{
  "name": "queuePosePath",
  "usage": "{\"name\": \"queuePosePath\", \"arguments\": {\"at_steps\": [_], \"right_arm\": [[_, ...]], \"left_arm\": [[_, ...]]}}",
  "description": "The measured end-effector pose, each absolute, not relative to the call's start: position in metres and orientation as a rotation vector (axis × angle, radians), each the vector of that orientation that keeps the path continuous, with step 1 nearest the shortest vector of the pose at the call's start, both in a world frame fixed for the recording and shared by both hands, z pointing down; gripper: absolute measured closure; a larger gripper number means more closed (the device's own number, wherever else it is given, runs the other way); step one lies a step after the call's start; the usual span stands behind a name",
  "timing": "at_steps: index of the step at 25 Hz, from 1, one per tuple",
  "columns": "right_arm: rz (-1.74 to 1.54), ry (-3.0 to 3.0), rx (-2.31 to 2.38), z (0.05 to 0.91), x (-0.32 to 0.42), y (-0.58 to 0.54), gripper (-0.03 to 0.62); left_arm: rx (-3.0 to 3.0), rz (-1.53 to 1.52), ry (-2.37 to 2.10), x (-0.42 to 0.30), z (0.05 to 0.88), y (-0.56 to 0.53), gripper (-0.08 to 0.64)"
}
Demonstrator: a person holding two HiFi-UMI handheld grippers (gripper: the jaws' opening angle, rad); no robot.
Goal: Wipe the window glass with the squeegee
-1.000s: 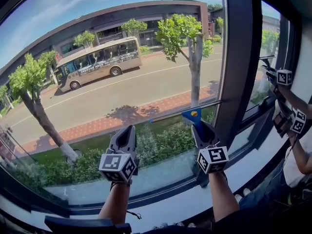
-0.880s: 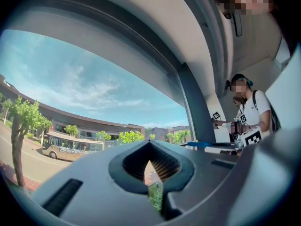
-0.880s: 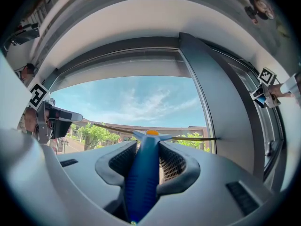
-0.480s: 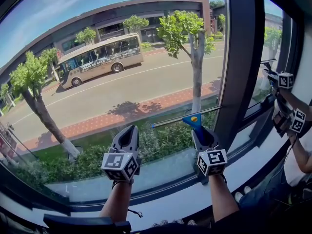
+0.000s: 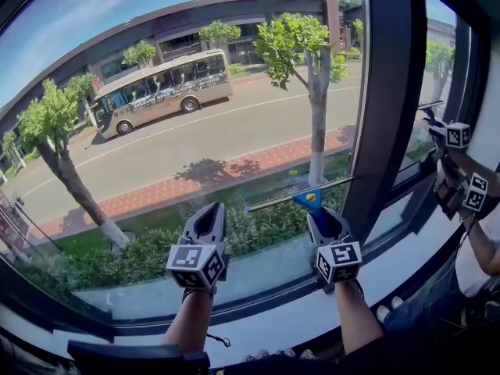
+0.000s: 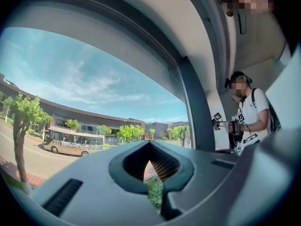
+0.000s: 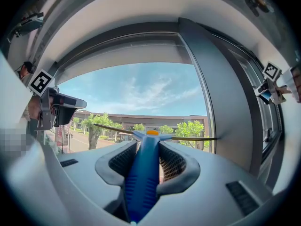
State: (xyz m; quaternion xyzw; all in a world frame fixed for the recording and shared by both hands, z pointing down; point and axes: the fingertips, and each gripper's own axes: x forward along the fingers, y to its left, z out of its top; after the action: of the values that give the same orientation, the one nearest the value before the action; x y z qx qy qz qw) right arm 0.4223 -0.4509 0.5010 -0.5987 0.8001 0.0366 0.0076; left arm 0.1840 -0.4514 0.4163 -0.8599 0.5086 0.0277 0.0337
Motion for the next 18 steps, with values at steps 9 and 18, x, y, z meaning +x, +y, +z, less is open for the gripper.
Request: {"name": "queuePosePath", "arguments": {"at_steps": [9,18], "right_arm": [[0.076,2.521,-1.884,0.504,0.425,-0.453,0.449],[0.082,2.524,-1.887,0.495,0.425,-0.453,0.449]], "left_arm": [[-2.681,0.020,1.615,0.187,0.442,-0.455,0.560],[-2.691,0.027,1.649,0.181,0.443,-0.454,0.560]]}}
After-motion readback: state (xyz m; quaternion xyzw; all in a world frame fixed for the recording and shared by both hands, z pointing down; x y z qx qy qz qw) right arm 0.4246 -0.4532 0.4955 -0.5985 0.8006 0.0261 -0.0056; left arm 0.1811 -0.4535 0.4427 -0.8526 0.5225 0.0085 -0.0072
